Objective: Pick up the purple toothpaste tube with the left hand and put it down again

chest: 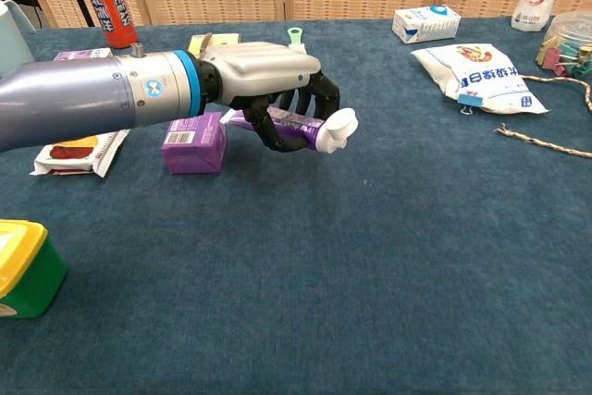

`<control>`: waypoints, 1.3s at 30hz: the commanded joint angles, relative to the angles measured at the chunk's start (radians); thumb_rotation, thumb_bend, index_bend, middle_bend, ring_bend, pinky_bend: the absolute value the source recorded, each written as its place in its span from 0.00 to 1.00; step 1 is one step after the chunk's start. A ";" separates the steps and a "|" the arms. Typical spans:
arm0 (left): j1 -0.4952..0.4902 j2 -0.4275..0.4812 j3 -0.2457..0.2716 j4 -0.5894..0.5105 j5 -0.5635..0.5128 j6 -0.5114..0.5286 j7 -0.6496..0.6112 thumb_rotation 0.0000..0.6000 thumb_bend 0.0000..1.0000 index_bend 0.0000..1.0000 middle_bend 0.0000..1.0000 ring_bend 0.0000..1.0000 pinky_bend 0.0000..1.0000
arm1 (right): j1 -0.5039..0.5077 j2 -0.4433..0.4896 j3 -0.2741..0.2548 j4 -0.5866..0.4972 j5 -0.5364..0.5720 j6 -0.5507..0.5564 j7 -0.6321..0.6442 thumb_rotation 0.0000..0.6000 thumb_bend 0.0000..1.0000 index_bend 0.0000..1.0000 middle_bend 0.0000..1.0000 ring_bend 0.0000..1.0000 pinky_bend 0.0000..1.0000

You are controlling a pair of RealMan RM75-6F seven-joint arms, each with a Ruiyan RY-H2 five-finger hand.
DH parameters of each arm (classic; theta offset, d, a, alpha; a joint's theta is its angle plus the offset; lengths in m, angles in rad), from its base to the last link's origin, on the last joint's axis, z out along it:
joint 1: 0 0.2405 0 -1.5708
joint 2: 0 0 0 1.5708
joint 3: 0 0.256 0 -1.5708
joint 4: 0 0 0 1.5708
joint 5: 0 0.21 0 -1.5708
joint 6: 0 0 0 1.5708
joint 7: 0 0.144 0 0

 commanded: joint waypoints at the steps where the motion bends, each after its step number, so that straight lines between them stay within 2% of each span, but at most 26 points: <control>1: -0.004 0.036 -0.007 -0.034 0.003 -0.002 -0.009 1.00 0.51 0.50 0.44 0.41 0.48 | 0.006 0.004 0.003 -0.002 -0.005 -0.005 0.005 1.00 0.33 0.00 0.00 0.00 0.00; 12: -0.021 0.240 -0.003 -0.205 0.022 -0.037 0.053 1.00 0.51 0.50 0.44 0.40 0.48 | 0.072 0.028 0.024 -0.015 -0.046 -0.080 0.103 1.00 0.33 0.01 0.00 0.00 0.00; 23: -0.061 0.392 -0.029 -0.327 -0.041 -0.124 0.115 1.00 0.51 0.50 0.43 0.40 0.48 | 0.172 0.017 0.041 -0.006 -0.111 -0.181 0.206 1.00 0.33 0.14 0.00 0.00 0.00; 30: -0.102 0.462 -0.056 -0.385 -0.131 -0.192 0.154 1.00 0.51 0.50 0.44 0.41 0.48 | 0.242 -0.017 0.052 0.010 -0.155 -0.231 0.260 1.00 0.33 0.29 0.00 0.00 0.00; 39: -0.188 0.501 -0.068 -0.403 -0.322 -0.278 0.221 1.00 0.51 0.50 0.45 0.41 0.48 | 0.347 -0.115 0.069 0.051 -0.178 -0.300 0.292 1.00 0.33 0.28 0.00 0.00 0.00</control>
